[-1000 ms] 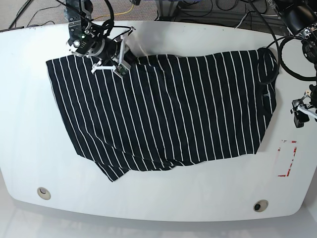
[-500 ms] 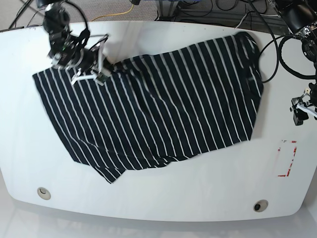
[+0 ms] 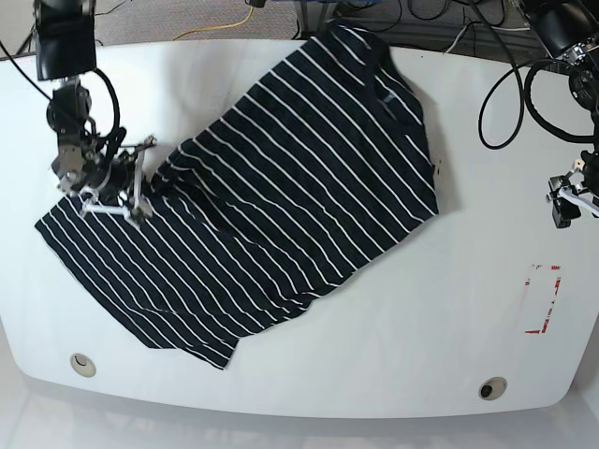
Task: Layout the t-shirt on the table in an organized manner, then fold the t-shirt properly
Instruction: 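Grasp the shirt edge with the right gripper and drag it sideways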
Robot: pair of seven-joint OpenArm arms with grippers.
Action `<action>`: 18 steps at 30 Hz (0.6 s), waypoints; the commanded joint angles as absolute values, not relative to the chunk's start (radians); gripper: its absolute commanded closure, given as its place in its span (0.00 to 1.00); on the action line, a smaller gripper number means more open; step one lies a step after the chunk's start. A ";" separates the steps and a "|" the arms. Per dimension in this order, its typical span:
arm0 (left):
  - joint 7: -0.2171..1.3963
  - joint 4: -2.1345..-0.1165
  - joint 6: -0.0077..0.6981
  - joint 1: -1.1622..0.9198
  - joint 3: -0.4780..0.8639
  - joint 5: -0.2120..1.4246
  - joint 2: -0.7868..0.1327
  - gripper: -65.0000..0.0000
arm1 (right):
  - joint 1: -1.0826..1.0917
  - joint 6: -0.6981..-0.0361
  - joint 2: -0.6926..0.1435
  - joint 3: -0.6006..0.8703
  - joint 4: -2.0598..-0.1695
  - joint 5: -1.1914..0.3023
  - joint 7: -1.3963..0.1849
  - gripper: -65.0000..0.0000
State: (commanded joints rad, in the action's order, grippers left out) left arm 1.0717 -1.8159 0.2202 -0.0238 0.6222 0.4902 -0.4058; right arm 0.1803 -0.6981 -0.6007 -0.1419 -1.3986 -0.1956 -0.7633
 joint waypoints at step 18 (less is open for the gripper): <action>1.072 -1.830 0.220 -0.022 0.621 0.490 -0.406 0.31 | 0.421 -0.698 -0.421 -0.262 -1.221 0.073 -0.759 0.96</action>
State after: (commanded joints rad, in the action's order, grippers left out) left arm 1.0717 -1.8297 0.2202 -0.0222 0.6206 0.4902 -0.4058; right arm 0.4212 -0.6981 -0.4212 -0.2616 -1.2206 0.0729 -0.7587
